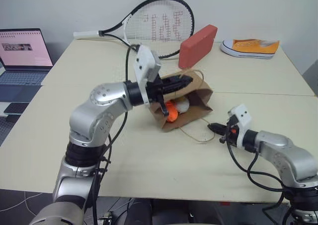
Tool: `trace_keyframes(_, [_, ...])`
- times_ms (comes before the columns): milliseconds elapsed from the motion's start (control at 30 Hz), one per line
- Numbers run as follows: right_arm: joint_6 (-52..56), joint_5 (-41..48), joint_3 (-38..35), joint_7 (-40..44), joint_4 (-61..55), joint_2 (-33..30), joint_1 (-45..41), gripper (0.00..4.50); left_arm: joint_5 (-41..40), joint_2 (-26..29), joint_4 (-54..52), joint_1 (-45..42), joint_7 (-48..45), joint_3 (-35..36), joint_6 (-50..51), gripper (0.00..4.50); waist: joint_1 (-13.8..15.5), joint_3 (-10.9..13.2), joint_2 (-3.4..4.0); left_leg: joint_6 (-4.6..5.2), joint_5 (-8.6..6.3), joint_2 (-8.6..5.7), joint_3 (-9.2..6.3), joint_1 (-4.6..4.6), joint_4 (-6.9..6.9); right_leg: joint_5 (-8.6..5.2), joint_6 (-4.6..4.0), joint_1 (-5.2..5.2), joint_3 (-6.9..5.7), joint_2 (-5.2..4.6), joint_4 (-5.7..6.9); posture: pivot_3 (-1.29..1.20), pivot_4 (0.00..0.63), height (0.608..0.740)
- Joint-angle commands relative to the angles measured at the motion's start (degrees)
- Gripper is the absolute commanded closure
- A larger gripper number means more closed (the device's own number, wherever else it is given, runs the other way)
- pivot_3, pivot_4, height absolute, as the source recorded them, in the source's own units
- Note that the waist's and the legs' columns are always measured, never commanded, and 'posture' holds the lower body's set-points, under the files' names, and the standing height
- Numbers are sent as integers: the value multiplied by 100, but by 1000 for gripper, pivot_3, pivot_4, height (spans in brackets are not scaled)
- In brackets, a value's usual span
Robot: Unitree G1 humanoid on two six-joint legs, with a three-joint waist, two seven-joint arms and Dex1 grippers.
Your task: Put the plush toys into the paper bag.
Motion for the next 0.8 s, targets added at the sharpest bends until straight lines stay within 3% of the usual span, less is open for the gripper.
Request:
trace_keyframes(33, [546,710,-620,13,-543,-192,-279,4468,51,221,138,-339,-272,107,-146,4500,-2,0,0,0,0,0,1,0,-1,0,0,0,0,0,-1,0,150,740])
trace_keyframes(233, [1526,2010,-1733,74,-687,-903,-962,4468,196,456,649,-958,-745,16,-258,4500,10,1,0,0,0,-1,1,-4,0,0,0,0,0,-1,-1,0,150,740])
trace_keyframes(367, [1985,2637,-2161,22,-472,-1438,-1422,4468,266,287,1143,-1443,-827,-18,-262,4500,17,1,0,0,0,0,-2,-4,-1,0,-1,0,-2,-1,-3,0,150,740])
trace_keyframes(800, [2319,3258,-2177,-578,143,-1691,-1900,4468,886,-455,2871,-2180,-1092,-334,-764,4500,1,1,0,1,0,-1,2,-8,-1,0,-1,-6,0,-1,-3,0,150,740])
